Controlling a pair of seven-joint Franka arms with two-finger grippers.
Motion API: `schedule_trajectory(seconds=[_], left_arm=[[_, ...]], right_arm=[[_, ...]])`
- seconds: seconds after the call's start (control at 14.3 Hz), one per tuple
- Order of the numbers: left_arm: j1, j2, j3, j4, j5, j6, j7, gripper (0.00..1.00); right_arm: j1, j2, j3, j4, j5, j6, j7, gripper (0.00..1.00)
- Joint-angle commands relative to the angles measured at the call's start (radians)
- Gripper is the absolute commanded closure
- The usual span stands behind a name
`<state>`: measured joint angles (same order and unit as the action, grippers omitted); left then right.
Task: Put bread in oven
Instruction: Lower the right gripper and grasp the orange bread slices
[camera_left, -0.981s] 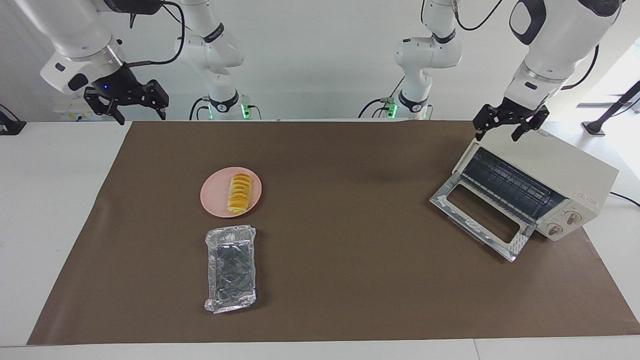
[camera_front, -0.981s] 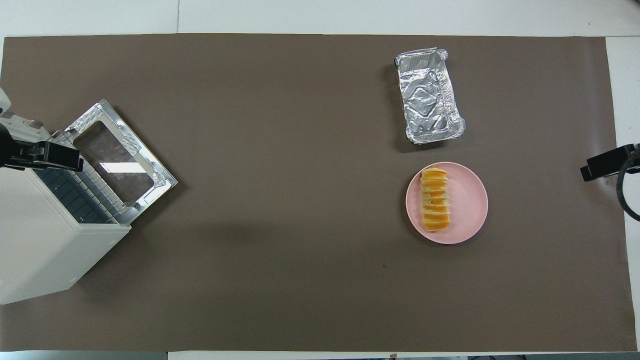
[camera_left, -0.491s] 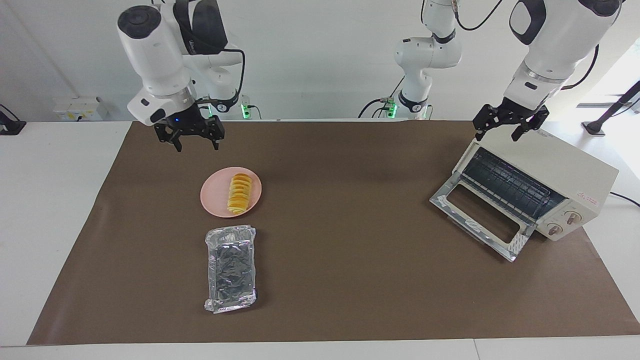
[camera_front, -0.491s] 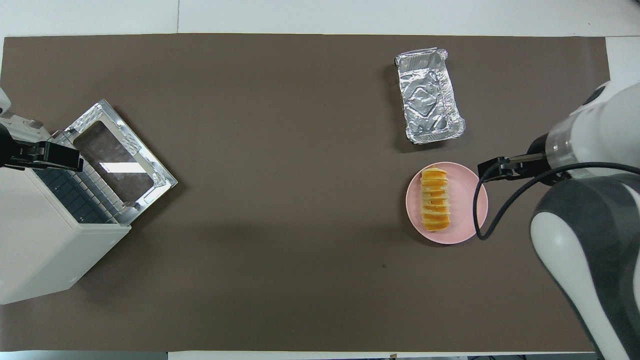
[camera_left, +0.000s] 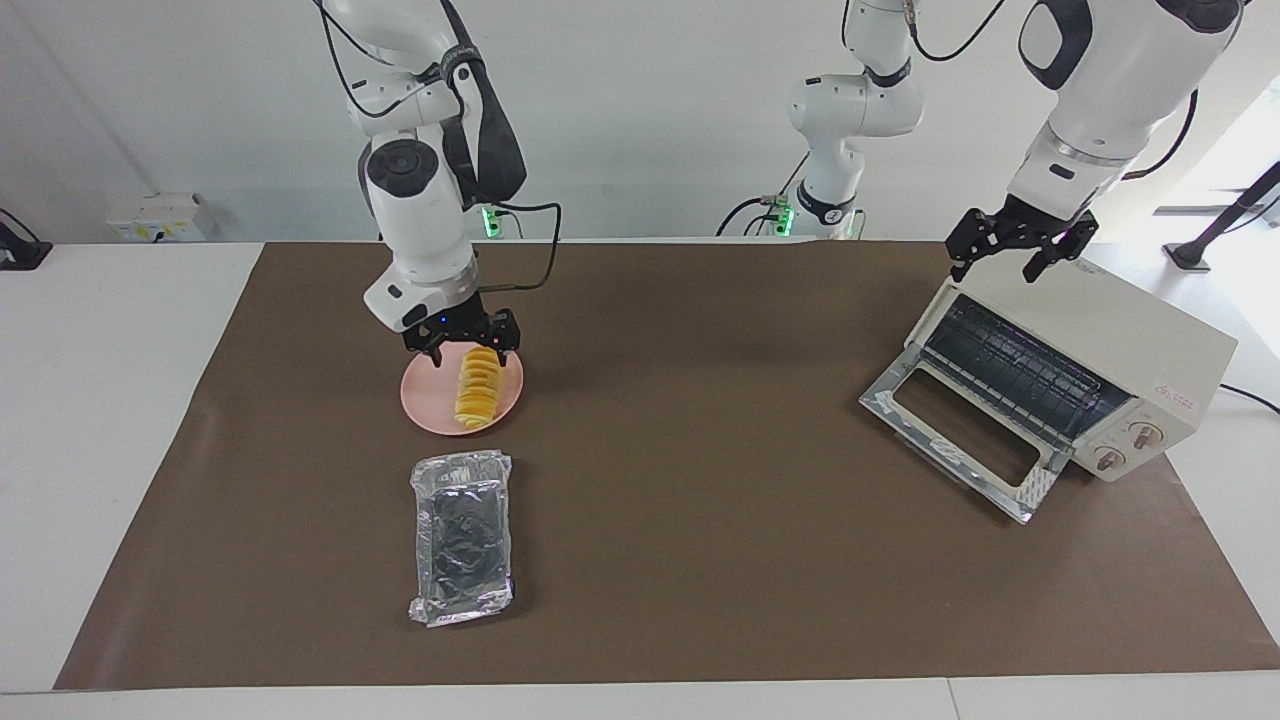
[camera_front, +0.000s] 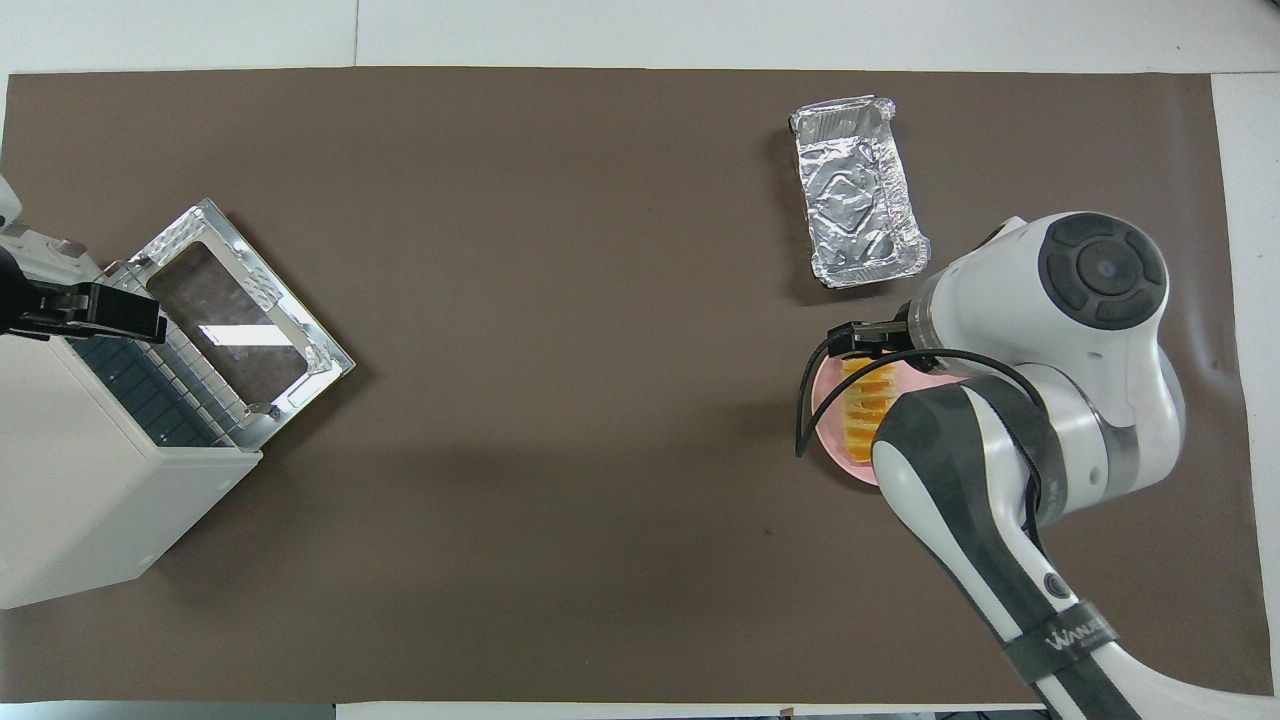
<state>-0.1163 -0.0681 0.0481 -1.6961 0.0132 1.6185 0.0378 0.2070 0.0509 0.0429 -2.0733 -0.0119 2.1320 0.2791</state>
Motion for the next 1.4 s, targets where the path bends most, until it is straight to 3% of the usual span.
schedule_trajectory(seconds=[0.0, 0.21, 1.05, 1.12, 1.26, 1.33], left_arm=[[0.001, -0.019, 0.001, -0.013, -0.009, -0.006, 0.007, 0.00], [0.003, -0.019, 0.001, -0.013, -0.009, -0.006, 0.007, 0.00], [0.001, -0.019, 0.001, -0.013, -0.009, -0.008, 0.007, 0.00], [0.003, -0.019, 0.001, -0.011, -0.009, -0.006, 0.007, 0.00], [0.001, -0.019, 0.001, -0.013, -0.009, -0.006, 0.008, 0.00], [0.001, -0.019, 0.001, -0.013, -0.009, -0.006, 0.007, 0.00]], right_arm=[[-0.017, -0.005, 0.000, -0.073, -0.003, 0.071, 0.006, 0.00], [-0.038, -0.002, 0.000, -0.209, -0.003, 0.251, 0.006, 0.00], [-0.026, -0.003, 0.000, -0.298, -0.006, 0.298, -0.009, 0.03], [-0.026, -0.003, 0.000, -0.304, -0.006, 0.313, -0.009, 0.23], [-0.026, -0.002, 0.000, -0.306, -0.006, 0.324, -0.006, 0.77], [-0.026, 0.000, 0.000, -0.304, -0.006, 0.327, -0.005, 1.00]])
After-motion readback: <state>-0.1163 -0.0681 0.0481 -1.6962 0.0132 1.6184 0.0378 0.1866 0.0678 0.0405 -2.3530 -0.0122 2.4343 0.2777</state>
